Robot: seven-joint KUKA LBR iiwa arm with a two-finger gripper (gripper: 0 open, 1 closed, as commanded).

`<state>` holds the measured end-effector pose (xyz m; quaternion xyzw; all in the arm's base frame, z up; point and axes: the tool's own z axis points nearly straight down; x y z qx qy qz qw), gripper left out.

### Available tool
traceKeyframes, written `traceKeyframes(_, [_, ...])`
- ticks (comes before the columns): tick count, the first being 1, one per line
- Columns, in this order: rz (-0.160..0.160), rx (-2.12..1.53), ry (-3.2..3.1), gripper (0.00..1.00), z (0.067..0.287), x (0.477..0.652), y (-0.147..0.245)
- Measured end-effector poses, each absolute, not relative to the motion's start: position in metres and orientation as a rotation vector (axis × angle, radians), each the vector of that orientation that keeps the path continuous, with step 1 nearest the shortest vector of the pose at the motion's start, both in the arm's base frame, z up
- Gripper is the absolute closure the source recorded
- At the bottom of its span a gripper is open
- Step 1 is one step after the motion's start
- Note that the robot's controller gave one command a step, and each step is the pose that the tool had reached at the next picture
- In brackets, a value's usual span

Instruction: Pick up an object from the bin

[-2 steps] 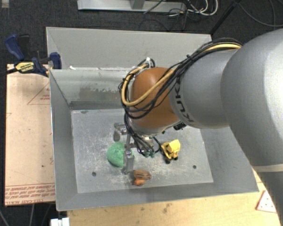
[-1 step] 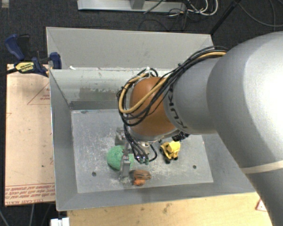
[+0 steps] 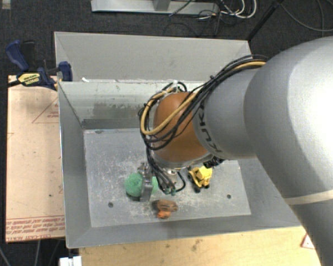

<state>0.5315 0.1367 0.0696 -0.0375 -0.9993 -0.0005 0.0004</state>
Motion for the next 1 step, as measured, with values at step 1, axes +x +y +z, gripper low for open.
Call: traceKeyframes(1, [-0.002,-0.118,-3.139,1.0,0.0696,0.5315,0.1367])
